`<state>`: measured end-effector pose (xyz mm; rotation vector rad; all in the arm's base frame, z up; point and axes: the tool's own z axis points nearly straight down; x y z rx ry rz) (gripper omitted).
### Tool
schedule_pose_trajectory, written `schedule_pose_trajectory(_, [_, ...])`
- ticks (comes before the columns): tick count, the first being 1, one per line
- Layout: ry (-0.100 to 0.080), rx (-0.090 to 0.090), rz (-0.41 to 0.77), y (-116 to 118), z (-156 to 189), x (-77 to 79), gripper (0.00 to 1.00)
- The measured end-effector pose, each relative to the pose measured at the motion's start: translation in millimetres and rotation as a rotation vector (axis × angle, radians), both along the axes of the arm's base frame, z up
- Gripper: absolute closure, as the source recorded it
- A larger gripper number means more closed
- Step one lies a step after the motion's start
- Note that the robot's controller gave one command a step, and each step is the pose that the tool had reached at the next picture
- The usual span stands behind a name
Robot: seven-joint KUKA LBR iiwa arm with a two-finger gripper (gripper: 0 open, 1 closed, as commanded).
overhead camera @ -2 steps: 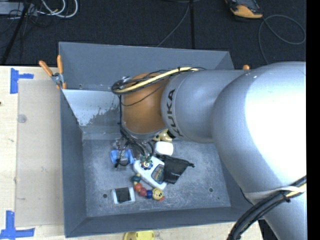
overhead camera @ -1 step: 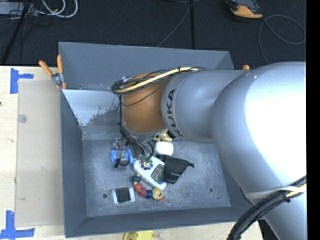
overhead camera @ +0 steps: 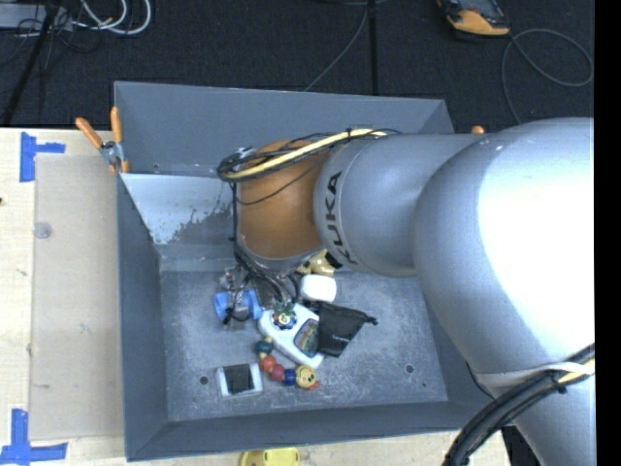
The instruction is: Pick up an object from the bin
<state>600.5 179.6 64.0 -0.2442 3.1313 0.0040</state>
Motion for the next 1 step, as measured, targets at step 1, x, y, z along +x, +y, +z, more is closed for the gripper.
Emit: schedule_pose_trajectory(1, [0.006, -0.003, 0.0, -0.8, 10.5, -1.8, 1.0])
